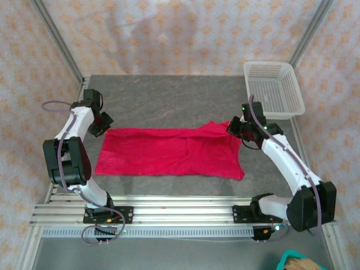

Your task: Fold the inside-out t-shirt

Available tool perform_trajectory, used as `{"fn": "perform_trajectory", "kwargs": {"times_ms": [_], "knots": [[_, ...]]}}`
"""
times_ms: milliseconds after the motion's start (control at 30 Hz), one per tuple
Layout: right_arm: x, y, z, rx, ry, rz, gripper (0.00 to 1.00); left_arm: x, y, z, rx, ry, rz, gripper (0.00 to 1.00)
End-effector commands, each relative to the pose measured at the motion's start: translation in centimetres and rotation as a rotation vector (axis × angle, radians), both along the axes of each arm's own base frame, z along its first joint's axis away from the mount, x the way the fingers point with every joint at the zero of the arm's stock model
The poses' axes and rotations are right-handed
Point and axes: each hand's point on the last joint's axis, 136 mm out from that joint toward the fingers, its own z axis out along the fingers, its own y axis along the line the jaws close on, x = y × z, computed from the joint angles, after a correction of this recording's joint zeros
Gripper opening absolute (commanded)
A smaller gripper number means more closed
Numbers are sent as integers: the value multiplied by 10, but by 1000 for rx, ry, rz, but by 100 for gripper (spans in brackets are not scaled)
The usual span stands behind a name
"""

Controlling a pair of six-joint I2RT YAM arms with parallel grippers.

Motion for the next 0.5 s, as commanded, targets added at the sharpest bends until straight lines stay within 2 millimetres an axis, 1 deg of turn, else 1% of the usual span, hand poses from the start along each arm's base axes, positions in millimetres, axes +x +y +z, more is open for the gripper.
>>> {"fn": "perform_trajectory", "kwargs": {"times_ms": [0, 100, 333, 400, 467], "knots": [[-18, -7, -3, -13, 18, -19, 0, -8, 9, 9, 55, -21, 17, 7], [-29, -10, -9, -22, 36, -23, 0, -16, 13, 10, 73, -11, 25, 7], [-48, -12, -35, -3, 93, -37, 0, -38, 19, 9, 93, 1, 56, 7], [-53, -13, -42, -5, 109, -39, 0, -41, 15, 3, 73, -1, 58, 7], [-57, -14, -51, -3, 125, -48, 0, -45, 9, -9, 39, 6, 61, 7]]}}
